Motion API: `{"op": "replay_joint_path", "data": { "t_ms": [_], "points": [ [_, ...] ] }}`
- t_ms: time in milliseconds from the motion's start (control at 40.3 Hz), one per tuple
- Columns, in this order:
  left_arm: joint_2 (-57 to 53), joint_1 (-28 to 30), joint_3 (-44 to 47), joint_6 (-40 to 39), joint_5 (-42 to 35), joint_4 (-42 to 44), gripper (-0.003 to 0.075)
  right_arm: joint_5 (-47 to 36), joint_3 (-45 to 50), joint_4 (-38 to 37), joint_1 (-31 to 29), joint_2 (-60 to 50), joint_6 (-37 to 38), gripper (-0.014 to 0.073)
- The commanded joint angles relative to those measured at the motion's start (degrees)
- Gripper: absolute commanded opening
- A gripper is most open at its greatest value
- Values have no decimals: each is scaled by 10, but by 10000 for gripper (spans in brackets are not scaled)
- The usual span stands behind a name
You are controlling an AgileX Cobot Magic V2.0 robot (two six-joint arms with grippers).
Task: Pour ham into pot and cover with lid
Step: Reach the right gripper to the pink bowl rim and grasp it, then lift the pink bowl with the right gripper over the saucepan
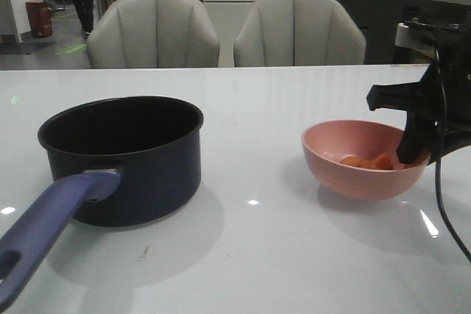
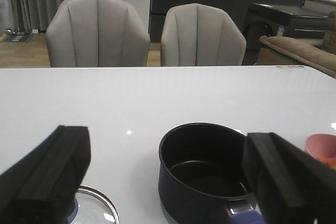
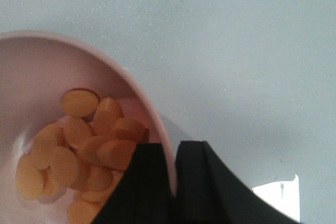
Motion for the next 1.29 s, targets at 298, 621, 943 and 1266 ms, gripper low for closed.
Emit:
{"op": "replay_joint_path", "data": {
  "t_ms": [298, 621, 943, 1266],
  "points": [
    [6, -4, -16, -2, -42, -6, 638, 7, -114, 9, 63, -97, -100, 137],
    [6, -4, -16, -2, -42, -6, 638, -74, -162, 9, 191, -105, -100, 137],
    [6, -4, -16, -2, -42, -6, 638, -249, -162, -27, 271, -59, -102, 137],
    [6, -4, -16, -2, -42, -6, 638, -422, -161, -66, 304, -12, -197, 137]
  ]
}}
